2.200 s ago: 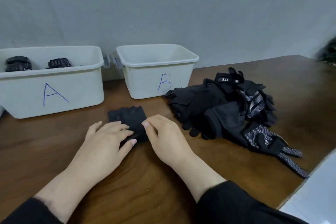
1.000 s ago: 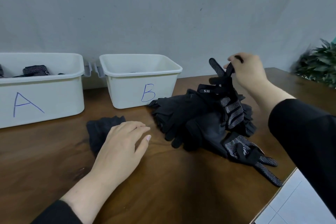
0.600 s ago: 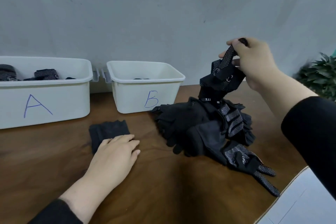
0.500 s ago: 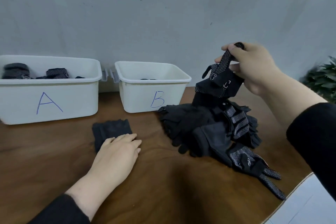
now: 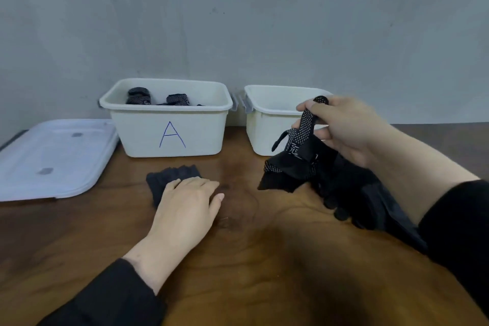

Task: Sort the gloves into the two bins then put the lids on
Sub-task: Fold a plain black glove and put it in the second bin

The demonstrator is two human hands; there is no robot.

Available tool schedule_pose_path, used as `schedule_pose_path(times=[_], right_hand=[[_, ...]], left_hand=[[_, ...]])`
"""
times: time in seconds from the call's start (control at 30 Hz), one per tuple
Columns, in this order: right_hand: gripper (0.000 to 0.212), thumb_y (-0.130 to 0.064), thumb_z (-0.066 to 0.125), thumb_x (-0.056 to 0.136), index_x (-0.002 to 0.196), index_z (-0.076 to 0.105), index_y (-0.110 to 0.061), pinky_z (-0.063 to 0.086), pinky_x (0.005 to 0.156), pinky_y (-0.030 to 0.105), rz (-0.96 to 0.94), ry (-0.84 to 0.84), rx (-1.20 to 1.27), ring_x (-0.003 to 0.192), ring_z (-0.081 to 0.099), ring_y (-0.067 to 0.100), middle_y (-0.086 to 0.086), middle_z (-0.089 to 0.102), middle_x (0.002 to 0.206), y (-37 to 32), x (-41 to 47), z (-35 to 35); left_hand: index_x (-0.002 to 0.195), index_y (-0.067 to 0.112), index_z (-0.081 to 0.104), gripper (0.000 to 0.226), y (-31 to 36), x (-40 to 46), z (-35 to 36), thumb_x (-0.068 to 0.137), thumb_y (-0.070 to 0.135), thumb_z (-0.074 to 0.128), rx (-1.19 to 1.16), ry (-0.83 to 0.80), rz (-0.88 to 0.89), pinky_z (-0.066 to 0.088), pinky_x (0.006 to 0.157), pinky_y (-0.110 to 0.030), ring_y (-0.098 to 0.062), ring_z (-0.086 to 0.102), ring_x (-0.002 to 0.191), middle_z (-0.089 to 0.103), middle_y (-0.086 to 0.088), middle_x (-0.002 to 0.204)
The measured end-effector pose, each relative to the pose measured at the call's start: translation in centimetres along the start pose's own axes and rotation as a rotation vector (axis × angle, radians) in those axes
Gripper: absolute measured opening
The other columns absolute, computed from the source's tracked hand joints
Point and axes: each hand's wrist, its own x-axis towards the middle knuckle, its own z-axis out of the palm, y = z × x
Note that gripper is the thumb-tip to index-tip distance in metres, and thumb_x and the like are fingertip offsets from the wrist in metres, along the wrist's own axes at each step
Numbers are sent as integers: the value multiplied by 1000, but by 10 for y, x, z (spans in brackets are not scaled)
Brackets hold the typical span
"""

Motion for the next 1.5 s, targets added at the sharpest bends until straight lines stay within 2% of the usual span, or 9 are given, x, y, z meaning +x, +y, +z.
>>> schedule_pose_path(times=[0.17,0.37,0.57,0.7,0.9,1.0,1.1,1.27,1.5], right_hand=[[43,-42,58,99,134,56,-18,50,89,35,-64,160,-600,100,64,19,-2,66,113,44,19,20],[19,-45,62,94,86,67,-28,43,67,20,-392,-9,-780,75,56,3,-12,62,79,59,-42,45],[54,-64,56,91,130,61,-27,46,97,36,-387,-308,-1140,112,51,13,-13,54,121,108,-69,84],[21,-38,59,96,109,69,-24,50,85,39,-462,-189,-1161,101,58,20,-9,57,104,124,-57,89],[17,-15,63,96,99,63,-31,52,67,25,-101,84,-400,80,67,17,1,70,84,72,-32,63],[32,-8,58,97,114,58,-35,62,83,46,-30,50,-93,94,71,31,17,70,97,44,-23,43],[31,0,48,98,111,60,-26,57,87,61,-30,-64,-58,98,71,41,36,61,108,24,-21,34],[24,3,47,99,92,70,-2,62,69,34,-4,-100,-65,87,73,29,29,68,111,-1,-16,35],[16,-5,59,98,104,68,6,61,73,30,-91,-21,326,85,76,28,17,72,99,-15,-8,49]], left_hand=[[122,27,69,38,1,0,-7,102,42,40,-81,161,32,41,104,-37,-14,61,113,70,8,119],[124,23,67,33,5,2,-4,102,36,47,-172,180,68,41,101,-37,-16,62,108,70,7,116],[126,24,66,33,8,4,-1,102,37,47,-195,158,75,40,101,-38,-16,60,111,69,8,119],[125,23,66,32,8,2,-4,102,36,49,-212,177,58,42,101,-38,-16,61,110,69,7,117],[128,25,65,34,5,4,-7,103,36,44,-270,203,25,40,104,-36,-13,58,115,67,8,123],[128,24,65,34,5,4,-8,103,35,45,-285,220,23,41,104,-36,-13,58,115,67,7,123],[127,24,66,33,5,3,-10,103,34,46,-295,224,18,42,103,-37,-13,59,114,68,7,122],[128,24,65,34,7,3,-14,103,35,45,-292,223,8,38,102,-33,-13,58,116,67,8,123],[123,21,67,35,2,3,-14,101,34,44,-317,306,-4,41,96,-34,-15,60,107,70,6,114]])
